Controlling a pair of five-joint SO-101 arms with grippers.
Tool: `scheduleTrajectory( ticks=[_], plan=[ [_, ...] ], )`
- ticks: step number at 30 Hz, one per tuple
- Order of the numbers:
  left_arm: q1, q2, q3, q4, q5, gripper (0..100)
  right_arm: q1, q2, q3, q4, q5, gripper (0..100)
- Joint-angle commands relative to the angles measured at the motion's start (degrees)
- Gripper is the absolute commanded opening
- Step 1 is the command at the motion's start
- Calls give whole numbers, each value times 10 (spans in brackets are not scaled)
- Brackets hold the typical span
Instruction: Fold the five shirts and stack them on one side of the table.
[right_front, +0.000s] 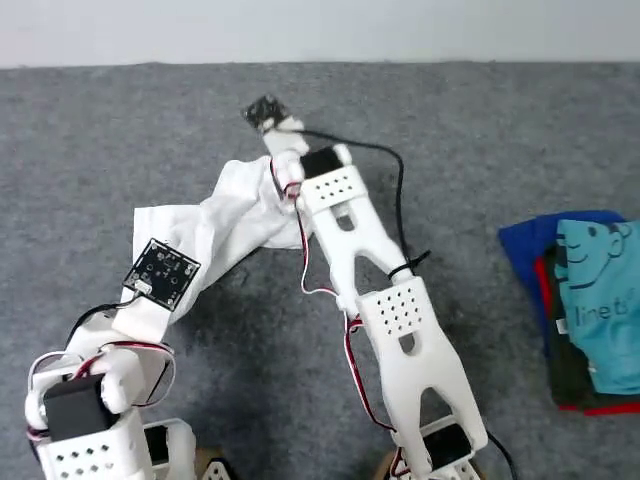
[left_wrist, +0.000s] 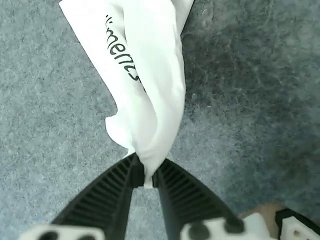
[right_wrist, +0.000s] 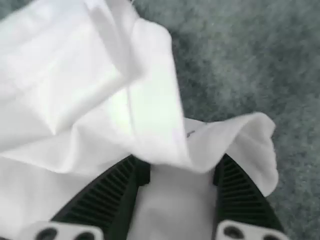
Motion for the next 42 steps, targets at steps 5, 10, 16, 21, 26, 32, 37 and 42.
scheduleTrajectory(
  ticks=[5, 10, 16, 21, 26, 32, 37, 42],
  plan=[
    [-4, 0, -3, -8, 6, 14, -4, 12, -22, 11, 73, 6],
    [-4, 0, -3, -8, 6, 14, -6, -27, -121, 173, 62, 10],
    [-4, -1, -3, -8, 6, 14, 6, -60, -251, 305, 62, 10],
    [-4, -1, -3, -7, 6, 14, 7, -119, -238, 305, 61, 10],
    [-4, -1, -3, -7, 6, 14, 12, -201, -236, 305, 63, 10],
    [-4, -1, -4, -7, 6, 14, 49, -291, -198, 306, 69, 9],
    [-4, -1, -4, -7, 6, 14, 65, -384, 46, 305, 29, 9],
    [-5, -1, -4, -7, 6, 14, 65, -485, 307, 303, 18, 9]
  ],
)
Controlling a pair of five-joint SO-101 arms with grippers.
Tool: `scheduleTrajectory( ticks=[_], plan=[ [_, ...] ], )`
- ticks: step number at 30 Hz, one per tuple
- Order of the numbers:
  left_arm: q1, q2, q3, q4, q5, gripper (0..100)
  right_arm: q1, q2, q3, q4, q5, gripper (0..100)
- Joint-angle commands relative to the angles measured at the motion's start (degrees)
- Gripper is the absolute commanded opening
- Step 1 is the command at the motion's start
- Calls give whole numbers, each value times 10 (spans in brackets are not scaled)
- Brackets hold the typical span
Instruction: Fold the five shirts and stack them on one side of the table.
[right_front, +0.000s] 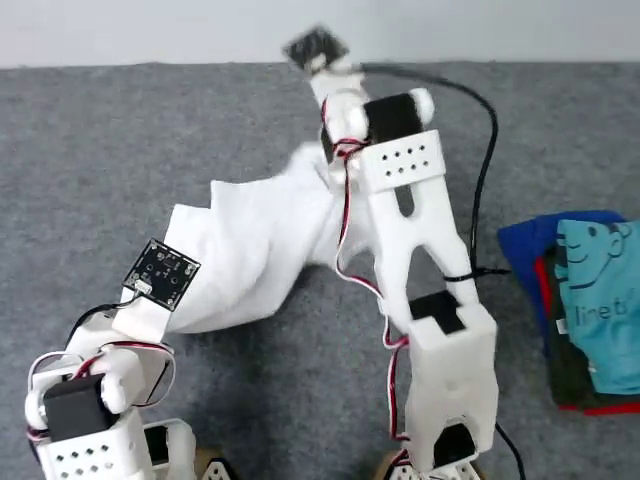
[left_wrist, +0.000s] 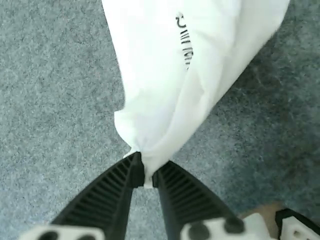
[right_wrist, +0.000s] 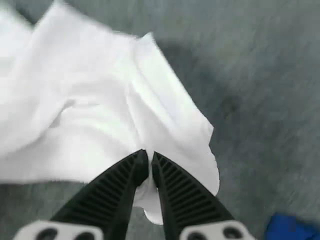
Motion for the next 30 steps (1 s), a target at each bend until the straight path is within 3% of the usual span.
scheduleTrajectory(
  ticks=[1, 5, 10, 13, 17, 23, 27, 30],
  plan=[
    [-4, -1, -4, -7, 6, 14, 9, -103, 176, 23, -4, 9],
    [-4, -1, -4, -7, 6, 14, 5, -178, 341, 22, 5, 9],
    [-4, -1, -4, -7, 6, 14, -27, -228, 507, 6, 76, 13],
    [-4, -1, -4, -7, 6, 14, -51, -246, 556, 19, 89, 87],
    [-6, -1, -4, -7, 6, 14, -71, -289, 558, 22, 65, 208],
    [-7, -1, -4, -7, 7, 14, -78, -382, 465, 12, 60, 214],
    [-5, -1, -4, -8, 7, 14, -70, -349, 425, -119, -14, 215],
    [-6, -1, -4, -8, 14, 14, -71, -240, 410, -219, -21, 215]
  ],
)
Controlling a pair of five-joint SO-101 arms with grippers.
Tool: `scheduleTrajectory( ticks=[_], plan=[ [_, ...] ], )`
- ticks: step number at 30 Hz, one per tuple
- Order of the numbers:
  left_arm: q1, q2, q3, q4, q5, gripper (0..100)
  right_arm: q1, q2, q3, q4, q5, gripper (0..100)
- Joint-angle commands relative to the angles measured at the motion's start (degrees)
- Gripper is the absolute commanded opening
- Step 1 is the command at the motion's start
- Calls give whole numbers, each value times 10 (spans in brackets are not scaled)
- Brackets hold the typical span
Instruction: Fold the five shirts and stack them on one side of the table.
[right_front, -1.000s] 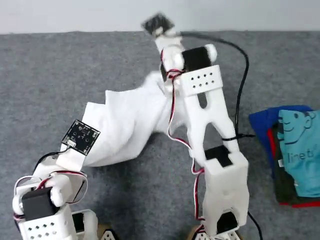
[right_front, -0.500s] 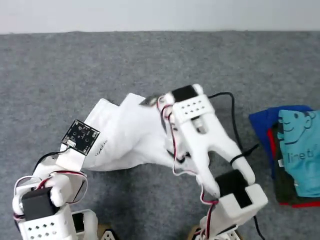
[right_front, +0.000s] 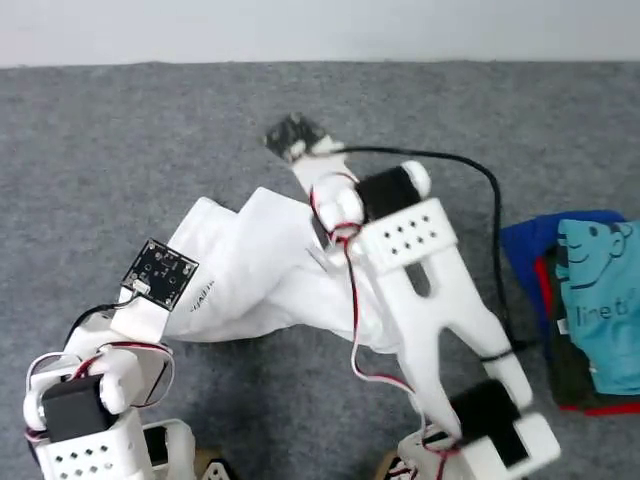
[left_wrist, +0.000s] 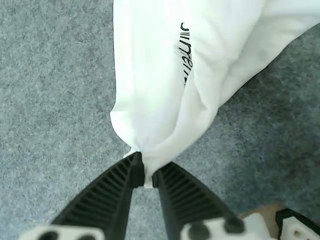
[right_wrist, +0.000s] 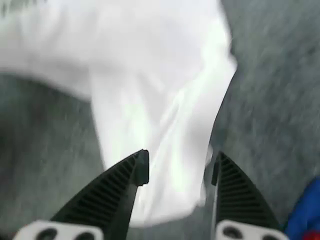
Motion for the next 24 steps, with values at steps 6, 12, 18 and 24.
scheduleTrajectory(
  ticks=[6, 12, 18, 24],
  plan=[
    [0, -1, -4, -19, 31, 14, -7, 305, -282, -84, -45, 214],
    [0, -1, -4, -19, 31, 14, -28, 516, -542, -70, -70, 213],
    [0, -1, -4, -19, 31, 14, -51, 697, -732, -60, -70, 213],
    [0, -1, -4, -19, 31, 14, -29, 814, -809, -62, -70, 210]
  ],
)
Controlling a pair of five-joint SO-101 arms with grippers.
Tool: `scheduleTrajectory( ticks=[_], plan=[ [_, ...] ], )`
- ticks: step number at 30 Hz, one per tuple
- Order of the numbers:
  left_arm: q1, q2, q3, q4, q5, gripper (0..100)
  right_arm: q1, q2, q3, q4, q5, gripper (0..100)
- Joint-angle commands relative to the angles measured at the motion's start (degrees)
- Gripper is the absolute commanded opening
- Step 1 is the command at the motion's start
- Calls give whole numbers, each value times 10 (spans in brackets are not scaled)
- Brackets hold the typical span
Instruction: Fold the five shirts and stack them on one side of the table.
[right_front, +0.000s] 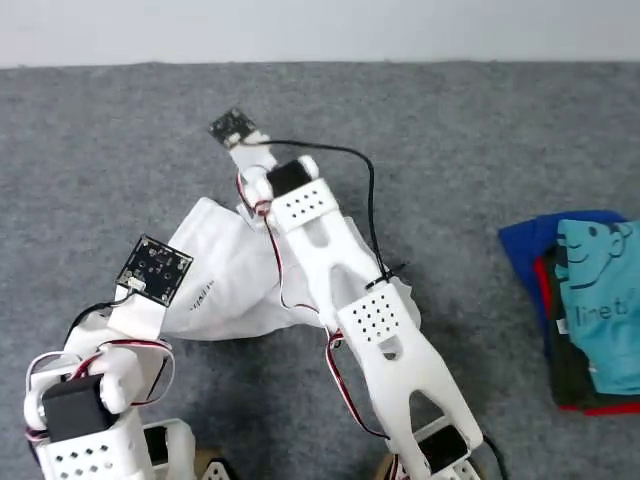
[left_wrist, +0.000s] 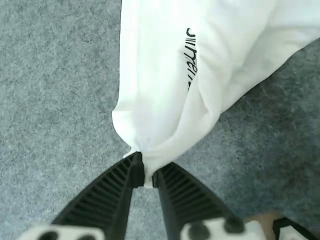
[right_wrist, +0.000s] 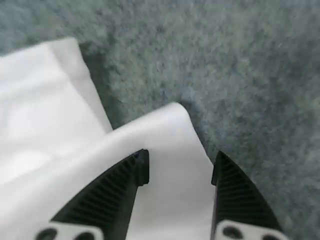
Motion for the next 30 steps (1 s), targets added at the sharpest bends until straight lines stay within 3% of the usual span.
scheduleTrajectory(
  ticks=[1, 7, 21, 30],
  plan=[
    [0, -1, -4, -9, 4, 14, 23, 29, -49, 6, -6, 201],
    [0, -1, -4, -9, 4, 14, 37, 31, -53, 12, 69, 9],
    [0, -1, -4, -9, 4, 14, 37, -220, -55, 209, 72, 10],
    [-1, -4, -4, -8, 4, 14, 55, -396, -5, 221, 73, 10]
  ],
)
